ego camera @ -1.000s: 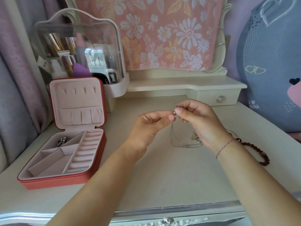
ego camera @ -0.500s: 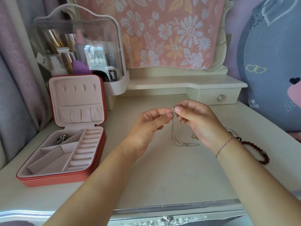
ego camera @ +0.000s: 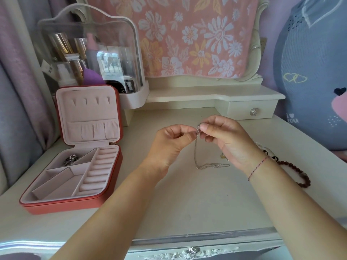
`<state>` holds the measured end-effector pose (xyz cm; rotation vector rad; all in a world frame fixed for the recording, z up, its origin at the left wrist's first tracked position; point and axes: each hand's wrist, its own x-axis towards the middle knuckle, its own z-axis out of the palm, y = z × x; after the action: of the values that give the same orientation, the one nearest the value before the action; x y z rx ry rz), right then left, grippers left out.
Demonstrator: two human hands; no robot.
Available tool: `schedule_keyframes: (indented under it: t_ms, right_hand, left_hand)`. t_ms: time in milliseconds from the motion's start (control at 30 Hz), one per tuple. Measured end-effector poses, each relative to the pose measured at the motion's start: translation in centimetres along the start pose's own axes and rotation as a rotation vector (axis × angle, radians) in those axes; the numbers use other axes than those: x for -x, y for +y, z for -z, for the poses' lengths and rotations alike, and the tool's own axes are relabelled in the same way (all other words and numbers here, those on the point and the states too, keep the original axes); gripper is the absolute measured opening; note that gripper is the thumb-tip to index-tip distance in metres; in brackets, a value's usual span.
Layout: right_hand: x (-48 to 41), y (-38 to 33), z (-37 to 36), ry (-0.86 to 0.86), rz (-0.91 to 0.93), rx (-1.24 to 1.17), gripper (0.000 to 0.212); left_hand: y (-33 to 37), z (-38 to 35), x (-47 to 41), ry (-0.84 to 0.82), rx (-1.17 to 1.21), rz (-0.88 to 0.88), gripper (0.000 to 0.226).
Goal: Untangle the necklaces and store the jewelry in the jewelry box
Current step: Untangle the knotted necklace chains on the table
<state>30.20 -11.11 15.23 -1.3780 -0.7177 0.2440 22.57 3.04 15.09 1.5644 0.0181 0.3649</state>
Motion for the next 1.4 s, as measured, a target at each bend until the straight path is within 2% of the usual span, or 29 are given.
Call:
schedule_keyframes:
  t_ms: [133, 300, 400, 600, 800, 1033, 1200, 1400]
  right_hand:
    - [-0.04, 0.08, -0.13, -0.008, -0.019, -0.016, 0.008]
    - [0.0, 0.14, -0.26, -0.02, -0.024, -0.03, 0.008]
    - [0.0, 0.13, -0.13, -0.018, -0.032, -0.037, 0.011]
    - [-0.04, 0.06, -0.05, 0.009, -0.058, -0.079, 0.009]
    - [-0.06, -0.16, 0.04, 0.024, -0.083, -0.133, 0.015]
    - [0.17, -0.35, -0.14, 0.024, -0.103, -0.109, 0.008]
    - [0.1, -0.31, -0.14, 0.033, -0.087, -0.111, 0.007]
    - [0.09, -0.11, -0.14, 0.03, -0.069, -0.051, 0.015]
  left_hand:
    - [0.03, -0.02, 0.06, -0.038, -0.013, 0.019, 0.02]
    - [-0.3, -0.04, 0.0, -0.08, -0.004, 0.05, 0.012]
    - [-0.45, 0.12, -0.06, -0.097, 0.007, 0.043, 0.019]
    - [-0.53, 0.26, -0.14, -0.135, 0.035, 0.041, 0.015]
    - [-0.77, 0.39, -0.38, -0.12, 0.067, 0.065, 0.014]
    - [-0.71, 0.61, -0.57, -0.015, 0.161, 0.052, 0.012]
    - [-0.44, 0.61, -0.43, -0.06, 0.245, 0.096, 0.007]
    - [-0.36, 0.41, -0.22, -0.14, 0.191, 0.107, 0.007]
